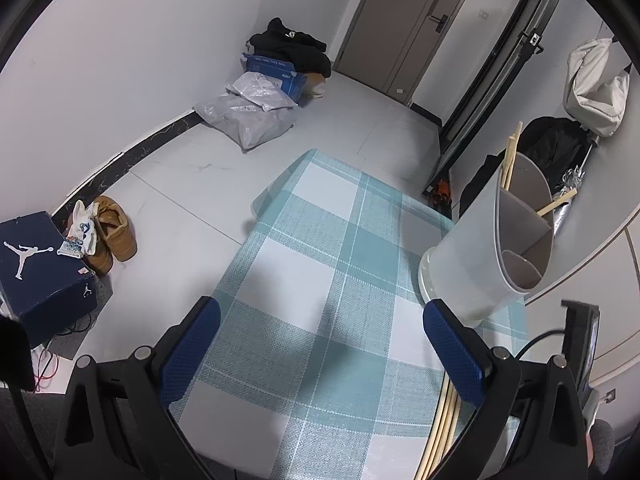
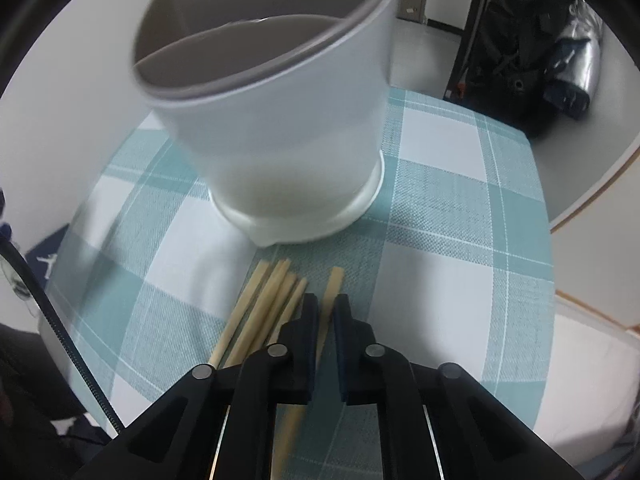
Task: Organize utensils
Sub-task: 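Lower the right gripper to the chopstick bundle and pinch one chopstick, then lift the chopstick with the right gripper while the left gripper grasps another chopstick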
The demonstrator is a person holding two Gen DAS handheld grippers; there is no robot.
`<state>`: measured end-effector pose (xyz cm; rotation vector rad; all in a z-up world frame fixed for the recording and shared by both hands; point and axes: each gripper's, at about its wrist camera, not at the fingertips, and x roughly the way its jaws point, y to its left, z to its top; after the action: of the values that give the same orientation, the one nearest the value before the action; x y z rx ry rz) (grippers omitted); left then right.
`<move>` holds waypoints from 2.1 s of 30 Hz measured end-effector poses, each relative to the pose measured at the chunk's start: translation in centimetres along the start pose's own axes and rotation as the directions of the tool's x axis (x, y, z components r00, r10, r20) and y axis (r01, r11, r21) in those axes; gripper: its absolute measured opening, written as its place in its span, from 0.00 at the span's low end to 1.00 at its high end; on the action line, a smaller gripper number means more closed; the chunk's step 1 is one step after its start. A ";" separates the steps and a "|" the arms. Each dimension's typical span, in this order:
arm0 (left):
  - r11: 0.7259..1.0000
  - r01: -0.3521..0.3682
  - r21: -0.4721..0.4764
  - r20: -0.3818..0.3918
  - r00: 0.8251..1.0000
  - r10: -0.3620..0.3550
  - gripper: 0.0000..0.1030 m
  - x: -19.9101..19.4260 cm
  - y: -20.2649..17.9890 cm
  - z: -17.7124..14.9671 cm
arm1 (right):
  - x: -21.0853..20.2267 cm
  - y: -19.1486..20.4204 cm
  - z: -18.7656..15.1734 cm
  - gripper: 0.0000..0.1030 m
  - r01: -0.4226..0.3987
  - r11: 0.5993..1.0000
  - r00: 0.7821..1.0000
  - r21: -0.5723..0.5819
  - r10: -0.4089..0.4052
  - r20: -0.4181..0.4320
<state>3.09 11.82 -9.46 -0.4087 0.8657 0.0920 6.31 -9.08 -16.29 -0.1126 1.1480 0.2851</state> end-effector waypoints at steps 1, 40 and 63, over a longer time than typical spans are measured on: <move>1.000 0.000 0.008 -0.006 1.000 0.000 0.97 0.1 -0.1 -0.1 | 0.0 -0.3 0.1 0.05 -0.017 1.000 1.000 0.011 0.017 -0.002; 0.902 0.007 0.432 -0.216 0.972 0.095 0.97 6.1 -10.1 -4.6 | -6.5 -8.8 -2.1 0.05 -0.490 0.822 0.862 0.289 0.407 0.302; 0.863 -0.070 0.501 -0.199 0.961 0.193 0.95 8.3 -11.8 -4.9 | -7.1 -9.4 -1.4 0.05 -0.463 0.851 0.870 0.246 0.385 0.307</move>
<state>7.79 -1.65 -14.84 0.1252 1.1219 -0.0551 5.05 -19.60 -10.98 0.4591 0.9448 0.4947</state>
